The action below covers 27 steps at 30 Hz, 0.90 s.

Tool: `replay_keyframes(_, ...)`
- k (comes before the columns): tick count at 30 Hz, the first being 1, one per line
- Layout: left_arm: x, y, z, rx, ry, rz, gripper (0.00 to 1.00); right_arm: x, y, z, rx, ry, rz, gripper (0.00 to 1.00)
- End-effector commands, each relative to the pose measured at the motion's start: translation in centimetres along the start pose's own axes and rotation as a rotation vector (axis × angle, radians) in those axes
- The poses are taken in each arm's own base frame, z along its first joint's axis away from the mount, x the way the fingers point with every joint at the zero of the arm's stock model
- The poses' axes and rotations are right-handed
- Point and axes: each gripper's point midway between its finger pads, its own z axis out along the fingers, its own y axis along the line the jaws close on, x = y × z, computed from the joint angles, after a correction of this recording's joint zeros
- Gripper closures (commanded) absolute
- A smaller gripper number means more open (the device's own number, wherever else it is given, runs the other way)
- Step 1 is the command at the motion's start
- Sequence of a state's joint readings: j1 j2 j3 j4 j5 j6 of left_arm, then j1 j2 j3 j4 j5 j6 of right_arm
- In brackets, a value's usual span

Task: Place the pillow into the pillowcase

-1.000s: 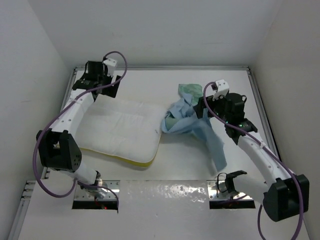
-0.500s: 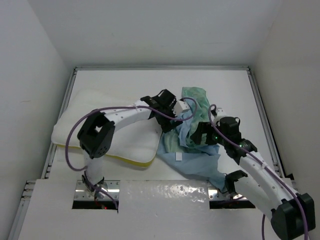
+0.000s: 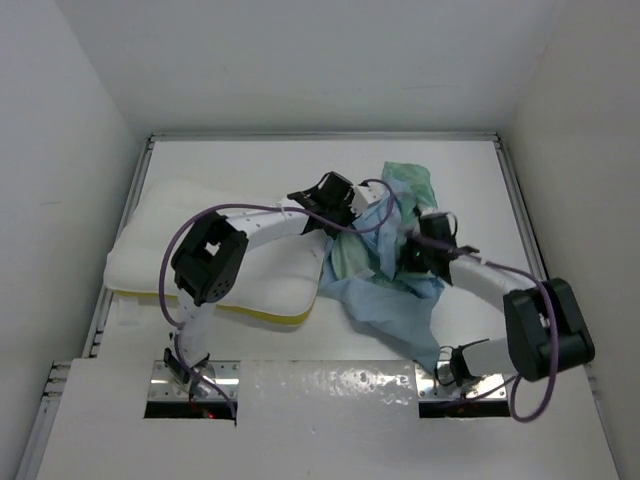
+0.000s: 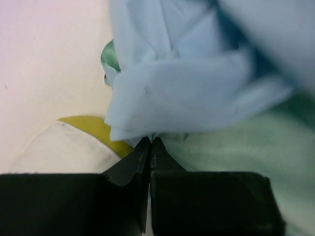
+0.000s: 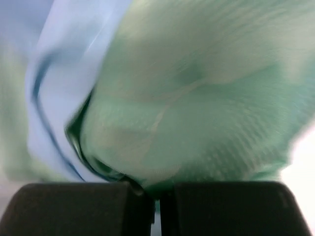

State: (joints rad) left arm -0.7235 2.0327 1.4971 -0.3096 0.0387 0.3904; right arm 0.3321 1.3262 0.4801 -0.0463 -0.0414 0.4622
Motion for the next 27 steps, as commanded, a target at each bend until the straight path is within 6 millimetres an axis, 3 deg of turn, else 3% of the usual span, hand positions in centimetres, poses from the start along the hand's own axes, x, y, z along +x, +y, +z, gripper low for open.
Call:
replay_keyframes(1,-2.1,0.5,-1.7,0.034,-0.060,-0.054,1.00,-15.6,-5.0,-1.9,0.178,-0.380,0.143,1.00)
replay_keyframes(2,-2.3,0.7,-2.5,0.032,-0.062,-0.063,1.00,-17.5,-6.0,-1.2,0.200,-0.386,0.166,1.00)
replay_keyframes(3,-2.1,0.8,-2.9,0.033,-0.053,-0.072,1.00,-24.2,-5.7,-3.2,0.194,-0.500,0.172,1.00)
replay_keyframes(4,-1.5,0.7,-3.2,0.040,-0.029,-0.081,1.00,-25.9,-6.1,-1.3,0.213,-0.472,0.145,1.00)
replay_keyframes(5,-1.5,0.6,-3.6,0.045,-0.028,-0.082,1.00,-28.4,-5.6,-0.9,0.197,-0.488,0.139,1.00)
replay_keyframes(6,-1.2,0.2,-3.7,0.059,-0.022,-0.085,1.00,-33.8,-4.0,-2.6,0.157,-0.542,0.137,1.00)
replay_keyframes(7,-1.1,0.0,-3.9,0.071,-0.020,-0.094,1.00,-35.3,-2.7,-1.8,0.097,-0.514,0.133,0.69)
replay_keyframes(8,-1.3,-0.1,-4.0,0.077,-0.027,-0.100,1.00,-38.9,-1.7,-0.7,0.059,-0.524,0.135,0.33)
replay_keyframes(9,-1.7,-0.1,-4.1,0.082,-0.041,-0.109,1.00,-37.1,-2.3,0.6,0.091,-0.398,0.150,0.04)
replay_keyframes(10,-2.1,-0.2,-4.1,0.084,-0.053,-0.127,1.00,-37.2,-2.4,0.9,0.104,-0.353,0.144,0.01)
replay_keyframes(11,-2.4,-0.1,-4.3,0.078,-0.063,-0.134,1.00,-37.8,-2.5,0.3,0.122,-0.341,0.123,0.01)
replay_keyframes(13,-3.0,0.0,-4.4,0.077,-0.084,-0.151,1.00,-34.7,-3.7,-0.4,0.194,-0.248,0.116,0.01)
replay_keyframes(14,-3.1,-0.2,-4.2,0.086,-0.087,-0.156,1.00,-30.8,-5.0,0.5,0.244,-0.162,0.112,0.01)
replay_keyframes(15,-3.6,0.0,-4.3,0.085,-0.097,-0.160,1.00,-31.6,-3.9,-3.2,0.226,-0.253,0.098,0.01)
replay_keyframes(16,-3.8,0.1,-4.3,0.085,-0.102,-0.171,1.00,-30.1,-3.7,-4.0,0.220,-0.263,0.092,0.01)
replay_keyframes(17,-3.9,0.1,-4.2,0.090,-0.105,-0.177,1.00,-24.5,-4.8,-2.8,0.257,-0.176,0.103,0.01)
replay_keyframes(18,-4.3,0.6,-4.3,0.092,-0.116,-0.190,1.00,-25.4,-2.9,-6.6,0.219,-0.304,0.091,0.01)
replay_keyframes(19,-4.5,0.6,-4.2,0.094,-0.121,-0.211,1.00,-23.7,-2.5,-7.2,0.207,-0.317,0.106,0.01)
replay_keyframes(20,-4.7,0.9,-4.3,0.091,-0.126,-0.228,1.00,-18.5,-3.0,-5.8,0.220,-0.241,0.111,0.01)
replay_keyframes(22,-4.8,1.6,-4.3,0.085,-0.131,-0.251,1.00,-16.6,0.1,-7.1,0.128,-0.314,0.090,0.01)
replay_keyframes(23,-4.9,1.8,-4.3,0.081,-0.131,-0.254,1.00,-12.5,-0.1,-5.5,0.126,-0.246,0.089,0.01)
replay_keyframes(25,-4.9,2.3,-4.4,0.067,-0.126,-0.259,1.00,-10.8,0.2,-4.6,0.112,-0.257,0.131,0.01)
replay_keyframes(26,-4.8,2.4,-4.4,0.065,-0.124,-0.260,1.00,-9.2,-1.0,-3.7,0.154,-0.231,0.151,0.01)
replay_keyframes(27,-4.8,2.6,-4.5,0.062,-0.124,-0.257,1.00,-9.9,-2.1,-3.5,0.189,-0.269,0.173,0.01)
